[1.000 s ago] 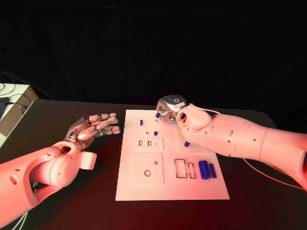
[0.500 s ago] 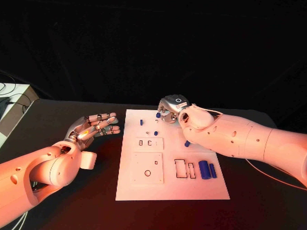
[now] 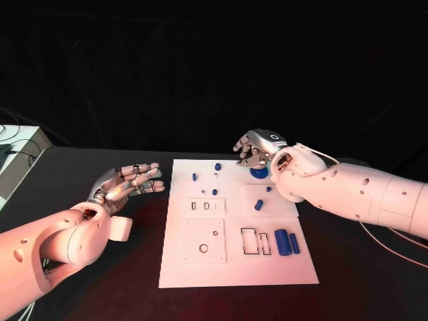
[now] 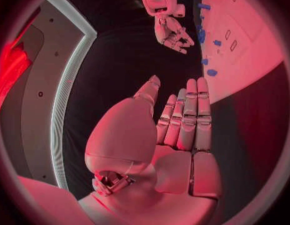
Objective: Assemble the parts on the task board
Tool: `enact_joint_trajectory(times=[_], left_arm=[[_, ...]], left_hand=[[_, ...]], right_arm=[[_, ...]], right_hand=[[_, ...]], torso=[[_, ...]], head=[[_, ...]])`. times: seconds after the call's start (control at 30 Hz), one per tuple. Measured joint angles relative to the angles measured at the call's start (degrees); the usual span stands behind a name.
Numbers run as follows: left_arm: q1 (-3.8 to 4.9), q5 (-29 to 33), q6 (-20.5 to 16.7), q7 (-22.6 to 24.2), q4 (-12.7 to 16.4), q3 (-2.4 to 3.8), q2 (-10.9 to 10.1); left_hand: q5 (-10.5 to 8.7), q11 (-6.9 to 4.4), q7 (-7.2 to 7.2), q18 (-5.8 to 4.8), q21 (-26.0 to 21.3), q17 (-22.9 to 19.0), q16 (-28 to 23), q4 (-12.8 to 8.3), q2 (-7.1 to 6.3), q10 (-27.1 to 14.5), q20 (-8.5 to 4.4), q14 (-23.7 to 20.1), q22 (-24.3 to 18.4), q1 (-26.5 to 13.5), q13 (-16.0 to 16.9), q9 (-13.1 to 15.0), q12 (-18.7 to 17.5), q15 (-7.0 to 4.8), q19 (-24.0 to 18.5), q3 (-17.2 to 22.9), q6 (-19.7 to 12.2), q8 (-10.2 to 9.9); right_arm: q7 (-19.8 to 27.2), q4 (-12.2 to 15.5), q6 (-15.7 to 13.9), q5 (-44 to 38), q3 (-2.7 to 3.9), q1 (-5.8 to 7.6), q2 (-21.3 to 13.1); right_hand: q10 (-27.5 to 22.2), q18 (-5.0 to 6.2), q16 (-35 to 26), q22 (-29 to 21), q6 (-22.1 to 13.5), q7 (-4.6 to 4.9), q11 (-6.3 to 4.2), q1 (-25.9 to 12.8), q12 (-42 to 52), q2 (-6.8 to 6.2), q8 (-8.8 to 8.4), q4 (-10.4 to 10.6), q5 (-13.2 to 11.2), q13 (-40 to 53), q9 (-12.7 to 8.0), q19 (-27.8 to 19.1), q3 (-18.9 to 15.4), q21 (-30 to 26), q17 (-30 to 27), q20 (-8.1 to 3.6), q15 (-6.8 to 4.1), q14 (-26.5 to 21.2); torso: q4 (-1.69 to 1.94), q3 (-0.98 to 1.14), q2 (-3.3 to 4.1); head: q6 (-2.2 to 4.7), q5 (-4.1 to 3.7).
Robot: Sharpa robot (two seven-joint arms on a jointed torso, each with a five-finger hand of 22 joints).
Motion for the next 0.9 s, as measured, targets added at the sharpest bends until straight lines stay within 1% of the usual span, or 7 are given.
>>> enact_joint_trajectory(times=[0.17, 0.37, 0.5, 0.57, 0.63, 0.77, 0.9], left_arm=[[0.0, 0.0, 0.0, 0.1, -0.2, 0.0, 0.0], [-0.04, 0.0, 0.0, 0.1, -0.3, 0.0, 0.0], [-0.15, 0.0, 0.0, 0.1, -0.3, 0.0, 0.0], [-0.19, 0.0, 0.0, 0.1, -0.3, 0.0, 0.0], [-0.28, 0.0, 0.0, 0.0, -0.3, 0.0, 0.1], [-0.41, 0.0, 0.0, 0.0, -0.3, 0.0, 0.1], [-0.43, 0.0, 0.0, 0.0, -0.3, 0.0, 0.2]], left_hand=[[0.0, 0.0, 0.0, 0.0, 0.0, 0.0, 0.0, 0.0, 0.0, 0.0, 0.0, 0.0, 0.0, 0.0, 0.0, 0.0, 0.0, -0.03, 0.0, 0.0, 0.0, 0.0], [0.0, 0.0, 0.0, 0.0, 0.0, 0.0, 0.0, 0.0, 0.0, 0.0, 0.0, -0.2, 0.0, 0.0, 0.0, 0.0, 0.0, -0.2, 0.0, 0.0, 0.0, 0.0], [0.0, 0.0, 0.0, 0.0, 0.0, 0.0, 0.0, 0.0, 0.0, 0.0, 0.0, -0.2, 0.0, 0.0, 0.0, 0.0, 0.0, -0.2, 0.0, 0.0, 0.0, 0.0], [0.0, 0.0, 0.0, 0.0, 0.0, 0.0, 0.0, 0.0, 0.0, 0.0, 0.0, -0.2, 0.0, 0.0, 0.0, 0.0, 0.0, -0.2, 0.0, 0.0, 0.0, 0.0], [0.0, 0.0, 0.0, 0.0, 0.0, 0.0, 0.0, 0.0, 0.0, 0.0, 0.0, -0.2, 0.0, 0.0, 0.0, 0.0, 0.0, -0.2, 0.0, 0.0, 0.0, 0.0], [0.0, 0.0, 0.0, 0.0, 0.0, 0.0, 0.0, 0.0, 0.0, 0.0, -0.01, -0.2, 0.0, 0.0, 0.0, 0.0, 0.0, -0.2, 0.0, 0.0, 0.0, 0.0], [0.0, 0.0, 0.0, 0.01, 0.0, 0.0, 0.0, 0.0, 0.0, 0.0, -0.01, -0.2, 0.0, 0.0, 0.0, 0.0, 0.0, -0.2, 0.0, 0.0, 0.0, 0.0]], right_arm=[[5.1, 0.6, 0.3, 7.9, 0.02, 0.27, -2.9], [9.0, -0.8, 1.7, 11.1, 0.04, 0.47, -5.1], [9.6, -1.5, 2.9, 9.9, 0.05, 0.51, -5.6], [9.5, -1.8, 3.6, 8.8, 0.05, 0.52, -5.6], [9.3, -2.0, 4.5, 7.2, 0.05, 0.57, -5.6], [8.6, -2.6, 6.2, 4.2, 0.04, 0.62, -5.1], [7.6, -3.3, 7.7, 1.9, 0.03, 0.64, -4.6]], right_hand=[[-1.9, -0.02, 0.0, 0.0, -0.1, 0.64, 0.35, 1.0, -0.2, 1.03, 0.0, -0.7, 1.7, -0.6, 0.0, 0.0, 0.2, -0.2, -0.3, 0.0, 0.21, -0.5], [2.5, -0.92, 0.2, 0.0, 1.8, -0.16, 0.15, -0.8, -4.4, 0.37, 0.0, -0.6, 2.2, -3.4, 0.0, 0.0, 1.1, 5.9, 0.4, 0.0, -0.6, 2.4], [3.6, -0.94, 0.8, 0.0, 0.9, -0.77, 0.53, -1.0, 0.7, 0.06, 0.0, 0.4, 1.3, 3.4, 0.0, -0.1, -2.2, 7.6, 1.7, -1.16, -1.13, 2.8], [3.2, -0.94, 0.8, 0.0, 0.4, -0.79, 0.08, -0.6, 4.8, -0.41, 0.0, 1.0, 1.0, 8.9, 0.0, 0.1, -3.8, 8.1, 2.3, -1.32, -1.36, 2.6], [0.2, -0.94, 1.2, 0.0, -0.5, -0.48, -2.11, -0.2, 14.6, -0.73, 0.0, 2.3, 1.0, 22.1, 0.0, 0.1, -4.9, 8.3, 3.6, -1.38, -1.83, 2.1], [-4.5, -0.94, 3.9, 0.0, -1.5, -0.33, -2.0, 0.1, 26.3, -1.18, 0.0, 3.6, 0.8, 37.6, 0.1, 0.1, -4.9, 8.3, 7.6, -1.39, -1.51, 2.4], [-5.0, -0.94, 5.3, 0.0, -1.7, -0.1, -1.92, -0.2, 25.5, -2.31, 0.0, 4.5, 0.5, 38.6, 0.1, 0.1, -4.6, 8.3, 10.9, -1.39, -1.31, 1.8]], torso=[[-0.54, 0.4, -0.14], [-0.9, 0.82, -0.31], [-1.03, 1.01, -0.3], [-1.04, 1.04, -0.3], [-1.02, 1.04, -0.29], [-0.98, 1.04, -0.26], [-0.94, 0.94, -0.26]], head=[[0.29, 0.32], [0.46, 0.44], [0.46, 0.53], [0.42, 0.53], [0.3, 0.51], [0.13, 0.37], [-0.05, 0.19]])
